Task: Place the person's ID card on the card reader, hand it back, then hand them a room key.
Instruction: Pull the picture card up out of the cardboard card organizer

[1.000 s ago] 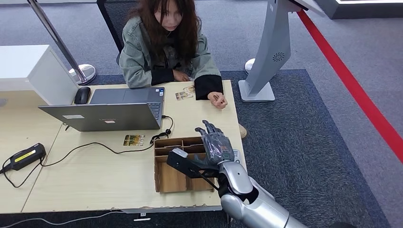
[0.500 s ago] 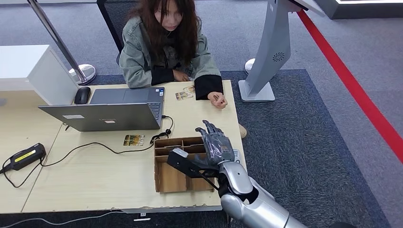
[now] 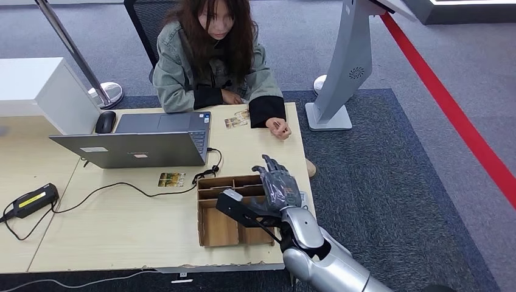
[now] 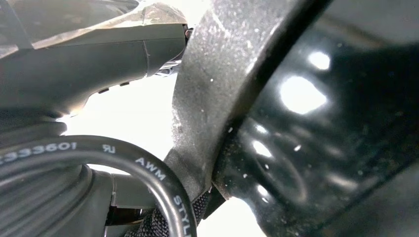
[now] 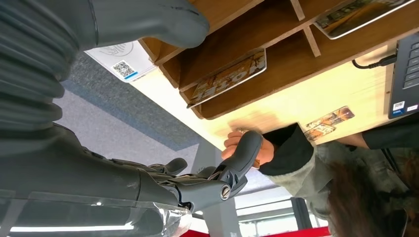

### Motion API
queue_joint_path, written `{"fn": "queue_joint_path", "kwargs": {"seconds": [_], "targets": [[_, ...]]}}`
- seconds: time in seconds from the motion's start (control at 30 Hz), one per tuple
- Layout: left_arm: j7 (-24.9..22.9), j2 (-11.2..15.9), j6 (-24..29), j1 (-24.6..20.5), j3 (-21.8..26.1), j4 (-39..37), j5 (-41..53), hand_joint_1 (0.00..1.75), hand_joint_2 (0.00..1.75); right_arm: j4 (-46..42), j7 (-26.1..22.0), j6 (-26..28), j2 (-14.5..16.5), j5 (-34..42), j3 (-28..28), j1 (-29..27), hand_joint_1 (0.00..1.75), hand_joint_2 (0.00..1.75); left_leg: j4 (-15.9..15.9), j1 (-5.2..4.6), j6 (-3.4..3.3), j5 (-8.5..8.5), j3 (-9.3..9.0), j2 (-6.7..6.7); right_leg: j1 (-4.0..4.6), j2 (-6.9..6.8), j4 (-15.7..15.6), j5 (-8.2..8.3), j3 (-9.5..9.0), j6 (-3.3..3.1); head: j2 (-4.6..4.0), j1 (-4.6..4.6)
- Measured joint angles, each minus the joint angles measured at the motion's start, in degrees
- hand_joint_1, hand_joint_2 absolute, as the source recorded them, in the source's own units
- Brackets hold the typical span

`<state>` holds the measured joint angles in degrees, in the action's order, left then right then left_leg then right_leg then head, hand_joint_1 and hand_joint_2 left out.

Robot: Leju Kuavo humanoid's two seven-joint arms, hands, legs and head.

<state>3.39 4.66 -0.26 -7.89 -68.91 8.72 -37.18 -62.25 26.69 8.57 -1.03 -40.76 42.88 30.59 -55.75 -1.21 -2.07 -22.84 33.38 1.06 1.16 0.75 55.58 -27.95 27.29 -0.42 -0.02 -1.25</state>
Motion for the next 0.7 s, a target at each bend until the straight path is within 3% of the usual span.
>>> {"fn": "queue_joint_path", "kwargs": {"seconds": [0.7], "targets": [[0.0,0.0,0.1,0.03,0.0,0.0,0.23,0.0,1.75,0.59,0.53,1.49,-0.04,-1.58,-0.19,-0.05,0.57,1.75,0.0,0.0,0.0,0.0,0.0,0.0,0.0,0.0,0.0,0.0,0.01,0.0,0.0,0.0]]}}
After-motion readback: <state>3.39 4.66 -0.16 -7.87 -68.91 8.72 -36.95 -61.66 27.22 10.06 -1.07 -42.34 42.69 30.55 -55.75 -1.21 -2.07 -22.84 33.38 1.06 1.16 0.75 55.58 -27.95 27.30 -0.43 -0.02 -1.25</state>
